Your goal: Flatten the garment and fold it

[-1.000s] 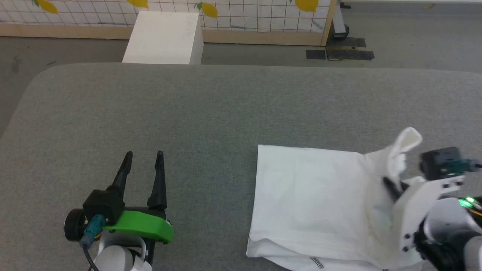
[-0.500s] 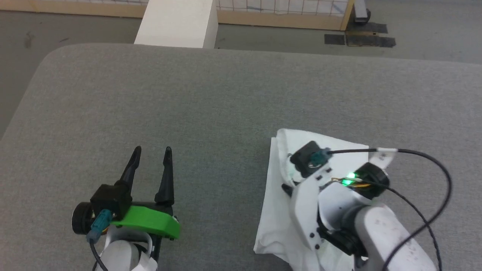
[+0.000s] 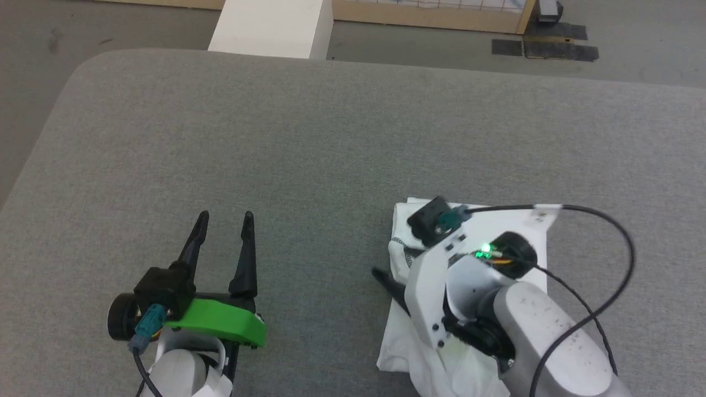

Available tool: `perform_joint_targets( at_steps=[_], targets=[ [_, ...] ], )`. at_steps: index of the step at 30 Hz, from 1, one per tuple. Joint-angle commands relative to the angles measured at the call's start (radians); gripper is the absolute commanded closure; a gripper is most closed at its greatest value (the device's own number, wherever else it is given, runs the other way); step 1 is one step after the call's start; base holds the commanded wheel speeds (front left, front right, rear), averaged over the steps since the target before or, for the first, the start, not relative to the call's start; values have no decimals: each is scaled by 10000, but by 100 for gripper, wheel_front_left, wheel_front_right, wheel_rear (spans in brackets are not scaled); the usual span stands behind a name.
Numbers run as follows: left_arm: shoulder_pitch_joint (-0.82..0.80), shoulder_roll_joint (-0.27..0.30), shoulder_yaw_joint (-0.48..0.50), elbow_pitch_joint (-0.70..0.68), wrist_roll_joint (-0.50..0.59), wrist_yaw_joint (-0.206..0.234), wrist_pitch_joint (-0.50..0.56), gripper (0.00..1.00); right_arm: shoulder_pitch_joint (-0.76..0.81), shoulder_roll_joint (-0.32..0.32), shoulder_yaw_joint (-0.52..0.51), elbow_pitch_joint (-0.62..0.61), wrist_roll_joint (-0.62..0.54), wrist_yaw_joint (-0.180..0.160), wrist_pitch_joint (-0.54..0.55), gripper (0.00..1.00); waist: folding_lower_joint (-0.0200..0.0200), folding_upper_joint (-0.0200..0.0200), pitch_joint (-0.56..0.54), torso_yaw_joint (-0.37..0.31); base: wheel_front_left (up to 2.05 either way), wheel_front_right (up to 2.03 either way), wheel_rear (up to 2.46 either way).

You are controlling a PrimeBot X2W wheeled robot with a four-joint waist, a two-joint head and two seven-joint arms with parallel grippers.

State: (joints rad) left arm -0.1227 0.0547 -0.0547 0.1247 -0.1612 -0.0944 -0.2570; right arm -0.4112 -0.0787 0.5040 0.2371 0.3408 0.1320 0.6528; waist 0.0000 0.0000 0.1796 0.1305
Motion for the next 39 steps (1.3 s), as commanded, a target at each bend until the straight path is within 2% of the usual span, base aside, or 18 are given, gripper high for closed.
perform_joint_targets(
  at_steps=[1, 5, 9, 13, 16, 19, 22, 31, 39],
  targets=[
    [-48, -44, -9, 8, -77, 41, -47, 0, -128, 31, -107, -268, 151, -13, -407, 0, 0, 0, -120, -107, 0, 0, 0],
    [53, -44, 57, -25, -18, 44, -47, 0, 218, 148, -1291, -1470, 568, -13, -2005, 0, 0, 0, -336, -359, 0, 0, 0],
    [157, -44, 119, -77, -5, 46, -47, 0, 997, 249, -3046, -2650, 574, -13, -3278, 0, 0, 0, -564, -652, 0, 0, 0],
    [230, -44, 133, -113, 6, 45, -47, 0, 1979, 277, -4646, -3292, 508, -13, -3820, 0, 0, 0, -702, -932, 0, 0, 0],
    [252, -44, 119, -126, 9, 41, -47, 0, 2658, 281, -5647, -3228, 575, -13, -4008, 0, 0, 0, -743, -1089, 0, 0, 0],
    [249, -45, 95, -145, 3, 36, -47, 0, 3147, 282, -6233, -2870, 692, -13, -4060, 0, 0, 0, -722, -1173, 0, 0, 0],
    [229, -45, 74, -172, 1, 34, -47, 0, 3511, 283, -6351, -2379, 689, -13, -3880, 0, 0, 0, -655, -1215, 0, 0, 0],
    [154, -45, -1, -117, -14, 13, -47, 0, 3497, 284, -5695, -703, 2490, -13, -2908, 0, 0, 0, -482, -1067, 0, 0, 0],
    [148, -45, -46, -79, -50, 9, -47, 0, 2833, 284, -5125, 653, 2916, -13, -2036, 0, 0, 0, -442, -796, 0, 0, 0]
  ],
)
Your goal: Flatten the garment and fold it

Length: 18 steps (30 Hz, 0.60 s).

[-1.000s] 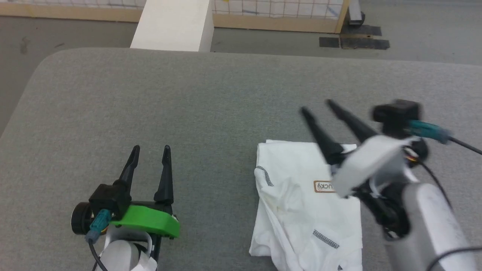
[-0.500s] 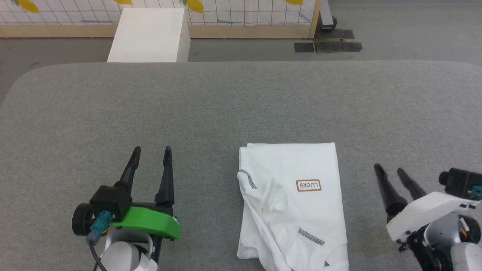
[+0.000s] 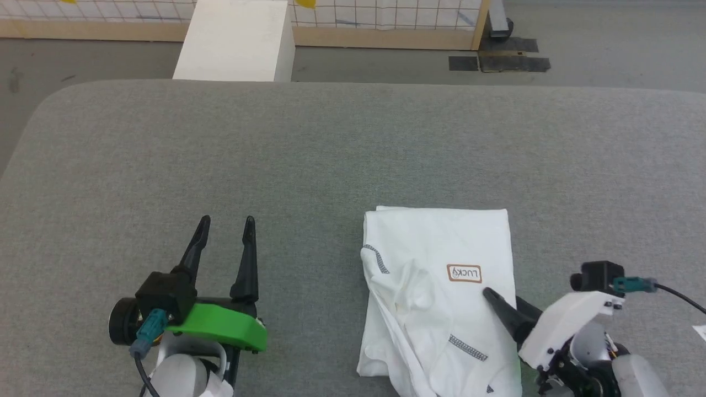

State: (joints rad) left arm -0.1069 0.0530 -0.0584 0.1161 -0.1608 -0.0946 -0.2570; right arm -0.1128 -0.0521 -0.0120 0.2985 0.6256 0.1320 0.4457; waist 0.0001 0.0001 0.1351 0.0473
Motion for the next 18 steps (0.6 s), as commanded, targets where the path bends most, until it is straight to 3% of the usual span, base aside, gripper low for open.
perform_joint_targets(
  at_steps=[1, 3, 4, 5, 7, 8, 11, 14, 18],
  targets=[
    [-6, -28, -12, 12, -54, 11, -47, 0, -237, 18, 106, 156, 114, -13, 112, 0, -1, -1, 3, 60, 0, 0, 0],
    [1, -28, -17, 22, -56, 12, -47, 0, -408, 18, 286, 408, 143, -13, 305, 0, -1, -1, 1, 108, 0, 0, 0],
    [6, -28, -20, 30, -55, 12, -47, 0, -481, 18, 371, 545, 39, -13, 435, 7, -1, -1, -8, 131, 0, 0, 0],
    [8, -28, -24, 36, -56, 13, -47, 0, -533, 18, 407, 628, -66, -13, 513, 52, -1, -1, -11, 147, 0, 0, 0],
    [9, -28, -26, 41, -58, 20, -47, 0, -621, 18, 432, 746, -366, -13, 639, 93, -1, -1, -11, 168, 0, 0, 0],
    [11, -28, -19, 39, -56, 29, -47, 0, -655, 18, 455, 737, -479, -13, 686, 100, -1, -1, -11, 162, 0, 0, 0],
    [61, -28, 60, -1, -31, 54, -47, 0, -755, 18, 555, 487, -996, -13, 788, 100, -1, -1, 15, 24, 0, 0, 0],
    [119, -28, 126, -56, 8, 55, -47, 0, -951, -6, 720, -112, -2211, -13, 1054, 100, -1, -1, 83, -297, 0, 0, 0],
    [71, -28, 221, -102, 71, 17, -47, 0, -1363, -795, 1216, -990, -3631, -13, 1487, 100, -1, -1, 242, -919, 0, 0, 0]
  ],
)
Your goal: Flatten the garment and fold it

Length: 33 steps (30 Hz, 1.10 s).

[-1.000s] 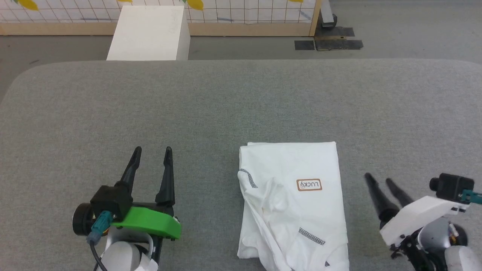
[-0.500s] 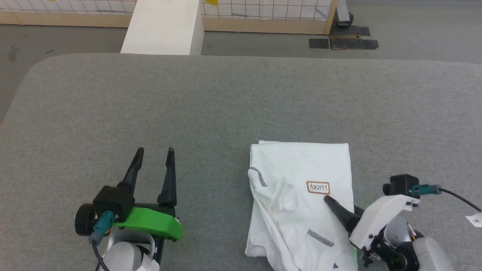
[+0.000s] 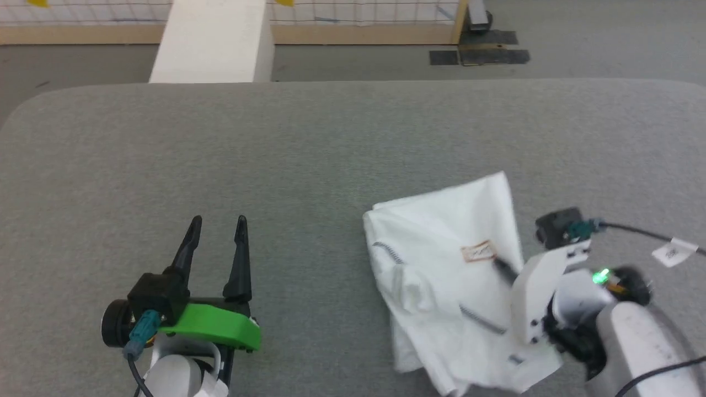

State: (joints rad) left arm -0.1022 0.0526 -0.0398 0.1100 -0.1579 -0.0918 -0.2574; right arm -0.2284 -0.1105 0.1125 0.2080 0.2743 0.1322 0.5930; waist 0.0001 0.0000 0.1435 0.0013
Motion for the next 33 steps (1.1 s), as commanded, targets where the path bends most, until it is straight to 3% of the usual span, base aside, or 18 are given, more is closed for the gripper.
perform_joint_targets(
  at_steps=[1, 9, 15, 25, 33],
  targets=[
    [-4, -24, 55, -57, 60, -26, -44, 0, -335, -510, 124, -226, -381, -15, 77, 100, -1, 0, 216, -630, 0, 0, 0],
    [-587, 15, 65, -296, 343, -152, -44, 0, -1534, -2931, 813, -251, -955, -15, 133, 100, -1, 0, 1057, -2146, 0, 0, 0],
    [-1146, 250, 18, -540, 662, -195, -44, 0, -2544, -4035, 694, 782, -970, -15, -632, 100, -1, 0, 2039, -2963, 0, 0, 0],
    [-2030, 871, -153, -778, 1028, -242, 16, 0, -4289, -4710, -311, 3374, -1975, -15, -2392, 100, -1, 0, 3450, -3150, 0, 0, 0],
    [-2228, 1104, -173, -1004, 1082, -182, 219, 0, -5468, -4428, -882, 4765, -3090, -15, -3341, 100, -1, 0, 3853, -2828, 0, 0, 0]
  ],
)
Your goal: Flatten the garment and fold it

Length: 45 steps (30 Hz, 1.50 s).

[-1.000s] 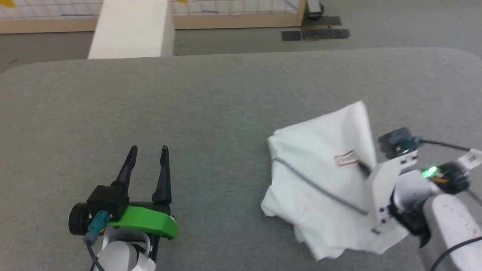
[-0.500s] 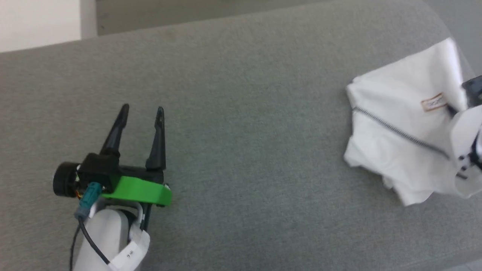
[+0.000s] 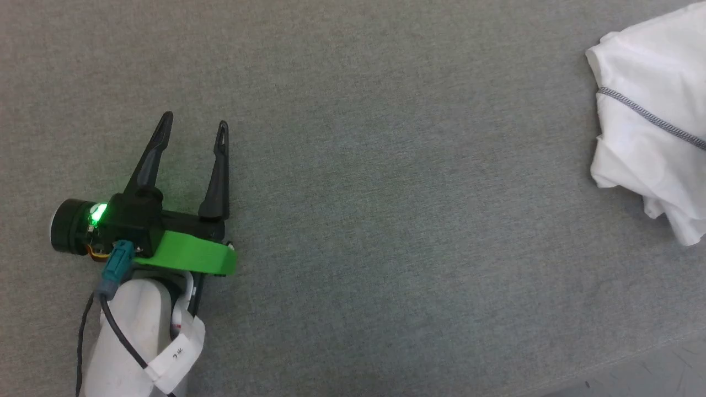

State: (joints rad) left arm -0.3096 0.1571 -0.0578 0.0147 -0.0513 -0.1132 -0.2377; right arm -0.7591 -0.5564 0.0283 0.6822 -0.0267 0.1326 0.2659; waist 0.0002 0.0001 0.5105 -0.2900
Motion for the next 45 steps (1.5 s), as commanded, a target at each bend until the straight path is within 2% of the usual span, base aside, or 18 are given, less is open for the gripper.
perform_joint_targets(
  at_steps=[1, 3, 4, 5, 6, 10, 16, 20, 25, 29, 35, 39, 45],
  targets=[
    [-155, 58, 0, -51, 7, 43, 21, 0, -249, 60, -116, 154, -168, -19, -114, 100, -2, -1, 176, 132, 0, 0, 0],
    [-153, 21, -42, -19, -20, 64, 8, 0, -408, 97, -292, 445, -341, -19, -268, 100, -2, -1, 111, 246, 0, 0, 0],
    [-144, -7, -74, 22, -42, 69, -4, 0, -446, 98, -332, 593, -454, -19, -366, 59, -2, -1, 43, 308, 0, 0, 0],
    [-134, -33, -95, 68, -63, 76, -18, 0, -462, 98, -378, 714, -522, -19, -420, 24, -2, -1, -35, 359, 0, 0, 0],
    [-113, -71, -108, 128, -94, 94, -40, 0, -465, 105, -438, 829, -598, -19, -488, 0, -2, -1, -147, 413, 0, 0, 0],
    [53, -271, -128, 439, -311, 143, -145, 0, -285, 91, -708, 936, -765, -19, -843, 0, -2, -1, -836, 647, 0, 0, 0],
    [546, -596, -97, 1012, -735, 216, -229, 0, 497, 376, -909, 427, -47, -19, -1945, 0, -2, -1, -2275, 1035, 0, 0, 0],
    [980, -775, -39, 1031, -991, 262, -236, 0, 1399, 851, -891, -592, 814, -19, -2653, 0, -2, -1, -3099, 1319, 0, 0, 0],
    [1423, -896, 10, 1207, -1225, 249, -239, 0, 2886, 1554, -854, -2458, 1685, -19, -3166, 0, -2, -1, -3820, 1693, 0, 0, 0],
    [1634, -964, 51, 1372, -1341, 291, -239, 0, 4145, 2244, -900, -3993, 2015, -19, -3345, 0, -2, -1, -4218, 2014, 0, 0, 0],
    [1909, -1025, 36, 1519, -1406, 343, -240, 0, 5750, 3245, -1176, -5660, 2114, -19, -3622, 0, -2, -1, -4603, 2413, 0, 0, 0],
    [2066, -1046, 1, 1566, -1438, 384, -240, 0, 6533, 3776, -1240, -6203, 2048, -19, -3823, 0, -2, -1, -4774, 2633, 0, 0, 0],
    [2284, -1061, -21, 1672, -1509, 440, -240, 0, 7324, 4225, -1074, -6369, 1816, -19, -4124, 0, -2, -1, -4954, 2874, 0, 0, 0]
  ],
)
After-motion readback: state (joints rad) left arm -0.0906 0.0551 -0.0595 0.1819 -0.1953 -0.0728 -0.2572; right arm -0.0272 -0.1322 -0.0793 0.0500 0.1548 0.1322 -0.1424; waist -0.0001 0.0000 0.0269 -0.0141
